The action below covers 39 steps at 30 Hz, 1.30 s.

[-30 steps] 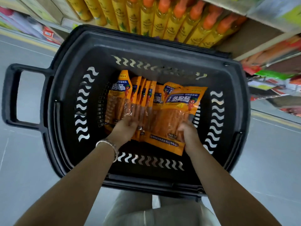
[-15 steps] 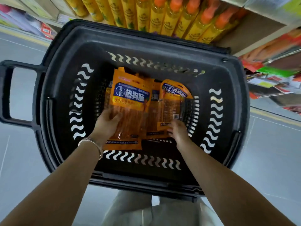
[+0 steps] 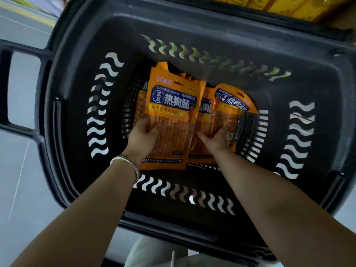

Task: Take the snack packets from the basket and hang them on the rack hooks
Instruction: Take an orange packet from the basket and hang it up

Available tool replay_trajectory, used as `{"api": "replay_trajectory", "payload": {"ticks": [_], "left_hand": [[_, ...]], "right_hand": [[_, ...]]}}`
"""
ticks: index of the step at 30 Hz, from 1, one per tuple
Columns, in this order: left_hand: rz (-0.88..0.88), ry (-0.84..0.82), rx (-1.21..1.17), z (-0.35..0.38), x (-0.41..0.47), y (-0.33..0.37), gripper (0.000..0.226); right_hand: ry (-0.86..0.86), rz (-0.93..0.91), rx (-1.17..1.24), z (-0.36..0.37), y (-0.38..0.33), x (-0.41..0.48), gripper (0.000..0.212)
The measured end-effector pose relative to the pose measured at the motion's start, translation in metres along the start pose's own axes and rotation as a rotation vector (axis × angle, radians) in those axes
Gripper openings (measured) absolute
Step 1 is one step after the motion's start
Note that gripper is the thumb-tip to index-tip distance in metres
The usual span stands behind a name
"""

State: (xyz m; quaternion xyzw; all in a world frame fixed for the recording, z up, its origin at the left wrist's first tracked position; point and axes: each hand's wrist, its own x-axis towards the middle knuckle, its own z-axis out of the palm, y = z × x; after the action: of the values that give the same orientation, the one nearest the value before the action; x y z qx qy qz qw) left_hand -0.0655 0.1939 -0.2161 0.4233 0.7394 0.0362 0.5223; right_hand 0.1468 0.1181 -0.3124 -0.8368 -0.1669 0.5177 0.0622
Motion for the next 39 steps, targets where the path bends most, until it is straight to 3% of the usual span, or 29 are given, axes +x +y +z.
{"api": "replay_trajectory", "payload": {"ticks": [5, 8, 12, 15, 16, 20, 23, 26, 29, 35, 39], "left_hand": [[-0.026, -0.014, -0.02, 0.001, -0.001, 0.003, 0.028], [-0.075, -0.043, -0.061, -0.004, -0.007, 0.007, 0.032], [-0.123, -0.048, -0.103, -0.013, -0.027, 0.023, 0.041], [-0.071, -0.017, -0.148, -0.019, -0.056, 0.049, 0.042], [-0.048, -0.002, -0.169, -0.022, -0.067, 0.059, 0.043], [0.1, 0.1, -0.152, -0.039, -0.109, 0.096, 0.042], [0.241, 0.113, -0.15, -0.053, -0.143, 0.118, 0.023], [0.301, 0.056, -0.192, -0.059, -0.175, 0.135, 0.017], [0.408, 0.004, -0.223, -0.052, -0.208, 0.146, 0.014], [0.581, -0.079, -0.153, -0.004, -0.26, 0.175, 0.019], [0.687, -0.191, -0.101, 0.051, -0.294, 0.195, 0.019]], "right_hand": [[0.125, -0.138, -0.061, -0.023, 0.007, -0.005, 0.064], [0.086, -0.089, 0.002, -0.042, 0.011, -0.015, 0.049], [0.062, -0.048, 0.129, -0.064, 0.005, -0.049, 0.008], [0.075, -0.161, 0.095, -0.084, -0.004, -0.088, 0.039], [0.109, -0.232, 0.052, -0.092, -0.009, -0.103, 0.041], [0.148, -0.467, 0.069, -0.127, -0.027, -0.16, 0.02], [0.14, -0.495, 0.222, -0.155, -0.033, -0.202, 0.021], [0.256, -0.514, 0.383, -0.183, -0.03, -0.243, 0.024], [0.382, -0.553, 0.468, -0.207, -0.013, -0.279, 0.011], [0.595, -0.599, 0.494, -0.255, 0.051, -0.325, 0.031], [0.643, -0.627, 0.557, -0.289, 0.11, -0.339, 0.028]]}}
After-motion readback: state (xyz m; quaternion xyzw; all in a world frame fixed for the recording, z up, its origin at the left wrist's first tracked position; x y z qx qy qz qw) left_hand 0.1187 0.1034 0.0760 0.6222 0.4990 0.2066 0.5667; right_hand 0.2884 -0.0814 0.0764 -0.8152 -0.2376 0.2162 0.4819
